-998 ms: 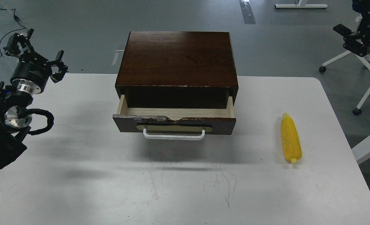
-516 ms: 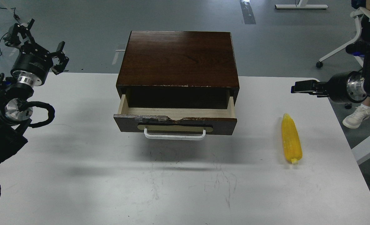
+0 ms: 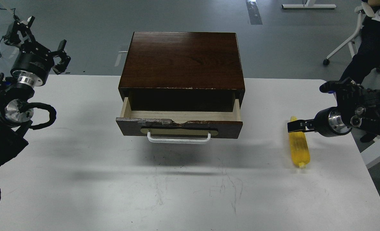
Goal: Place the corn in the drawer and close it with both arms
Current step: 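Lower the right gripper onto the corn cob and grasp it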
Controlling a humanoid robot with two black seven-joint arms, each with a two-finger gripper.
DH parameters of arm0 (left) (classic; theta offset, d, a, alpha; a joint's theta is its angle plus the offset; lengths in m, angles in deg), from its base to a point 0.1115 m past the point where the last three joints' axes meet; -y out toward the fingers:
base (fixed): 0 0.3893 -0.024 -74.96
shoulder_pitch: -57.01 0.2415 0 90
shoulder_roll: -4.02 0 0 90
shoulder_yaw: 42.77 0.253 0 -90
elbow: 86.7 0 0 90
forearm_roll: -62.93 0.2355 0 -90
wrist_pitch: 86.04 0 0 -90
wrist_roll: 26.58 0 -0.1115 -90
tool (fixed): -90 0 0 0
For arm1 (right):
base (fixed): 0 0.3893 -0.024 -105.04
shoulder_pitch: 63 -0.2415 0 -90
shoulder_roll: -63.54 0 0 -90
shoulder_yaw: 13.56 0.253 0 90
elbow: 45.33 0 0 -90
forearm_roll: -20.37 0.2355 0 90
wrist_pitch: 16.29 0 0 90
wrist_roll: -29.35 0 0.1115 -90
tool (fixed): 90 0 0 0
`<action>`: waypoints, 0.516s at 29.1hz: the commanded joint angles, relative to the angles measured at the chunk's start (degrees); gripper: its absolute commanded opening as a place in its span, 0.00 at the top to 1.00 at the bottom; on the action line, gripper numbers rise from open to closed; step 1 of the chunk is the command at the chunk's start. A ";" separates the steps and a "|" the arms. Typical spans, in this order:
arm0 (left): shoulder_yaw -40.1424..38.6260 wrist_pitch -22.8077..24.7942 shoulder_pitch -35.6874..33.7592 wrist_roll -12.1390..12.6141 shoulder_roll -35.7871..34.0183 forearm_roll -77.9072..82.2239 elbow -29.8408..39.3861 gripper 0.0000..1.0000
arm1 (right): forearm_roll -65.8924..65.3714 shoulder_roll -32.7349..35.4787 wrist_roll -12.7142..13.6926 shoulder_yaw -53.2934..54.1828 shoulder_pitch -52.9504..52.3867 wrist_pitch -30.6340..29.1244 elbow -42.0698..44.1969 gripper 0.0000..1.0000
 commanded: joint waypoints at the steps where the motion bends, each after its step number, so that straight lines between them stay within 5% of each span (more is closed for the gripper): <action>1: 0.01 0.00 0.13 -0.02 -0.06 0.00 0.00 0.01 | 0.06 0.00 0.01 0.19 1.36 0.04 0.39 0.24; 3: 0.01 0.00 0.13 -0.02 0.02 0.00 0.00 0.01 | 0.23 0.09 0.01 0.45 1.45 0.04 0.22 0.30; 7: 0.01 0.00 0.30 -0.11 0.20 0.00 0.00 0.01 | 0.24 0.09 -0.34 1.42 2.33 0.04 0.21 0.65; 15: 0.01 0.00 0.13 -0.02 -0.24 0.00 0.00 0.01 | 0.32 2.37 -0.34 1.42 1.72 -0.31 -0.57 0.96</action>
